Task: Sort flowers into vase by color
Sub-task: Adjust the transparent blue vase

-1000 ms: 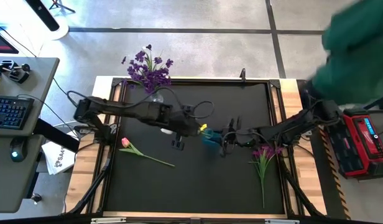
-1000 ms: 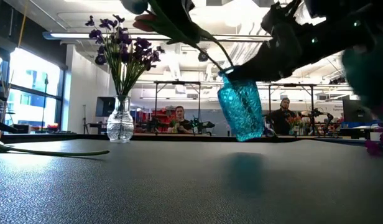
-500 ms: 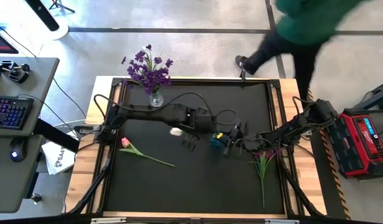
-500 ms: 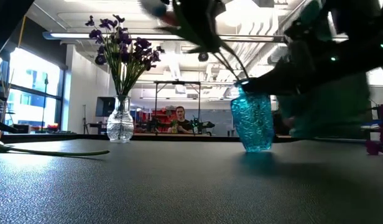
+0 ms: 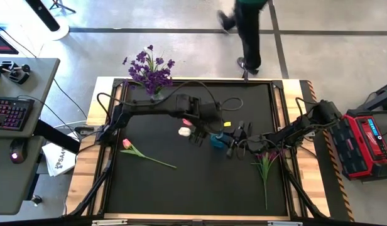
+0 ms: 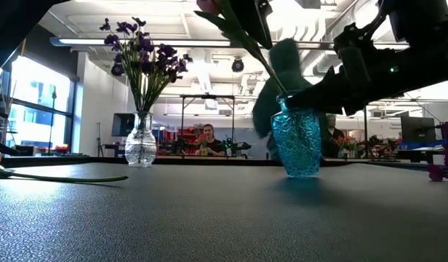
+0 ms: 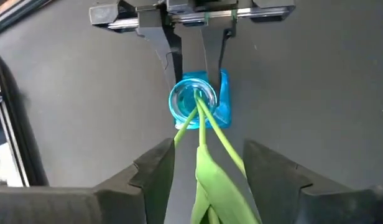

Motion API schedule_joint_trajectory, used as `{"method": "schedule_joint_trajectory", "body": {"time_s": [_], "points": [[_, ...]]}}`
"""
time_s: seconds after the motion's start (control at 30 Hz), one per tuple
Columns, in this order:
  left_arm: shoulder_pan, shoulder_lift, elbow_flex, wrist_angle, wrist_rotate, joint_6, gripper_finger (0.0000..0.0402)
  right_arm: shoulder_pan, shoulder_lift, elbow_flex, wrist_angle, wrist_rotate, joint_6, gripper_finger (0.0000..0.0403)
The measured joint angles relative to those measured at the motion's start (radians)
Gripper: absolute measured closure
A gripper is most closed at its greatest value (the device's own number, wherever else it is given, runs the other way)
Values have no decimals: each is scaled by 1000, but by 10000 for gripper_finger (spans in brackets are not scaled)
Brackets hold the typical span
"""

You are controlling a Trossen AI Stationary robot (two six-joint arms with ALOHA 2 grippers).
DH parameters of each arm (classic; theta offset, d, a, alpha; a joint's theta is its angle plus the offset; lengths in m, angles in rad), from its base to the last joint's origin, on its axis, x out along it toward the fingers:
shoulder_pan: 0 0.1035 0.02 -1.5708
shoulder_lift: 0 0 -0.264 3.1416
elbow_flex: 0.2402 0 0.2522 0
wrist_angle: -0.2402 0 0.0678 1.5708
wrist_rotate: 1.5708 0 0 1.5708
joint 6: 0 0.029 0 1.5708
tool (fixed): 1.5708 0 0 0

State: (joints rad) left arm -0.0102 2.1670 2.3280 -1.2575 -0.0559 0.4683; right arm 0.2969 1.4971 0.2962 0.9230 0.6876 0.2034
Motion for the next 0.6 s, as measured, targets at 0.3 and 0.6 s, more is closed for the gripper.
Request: {"method": "schedule_joint_trajectory", "body": {"time_s": [0.3, 0.6], "points": [[-3, -76, 21, 20, -44, 11, 218, -1, 0, 1, -17, 12, 17, 318], [-43, -209, 29, 62, -54, -4, 218, 0, -1, 0, -39, 21, 42, 318]]}}
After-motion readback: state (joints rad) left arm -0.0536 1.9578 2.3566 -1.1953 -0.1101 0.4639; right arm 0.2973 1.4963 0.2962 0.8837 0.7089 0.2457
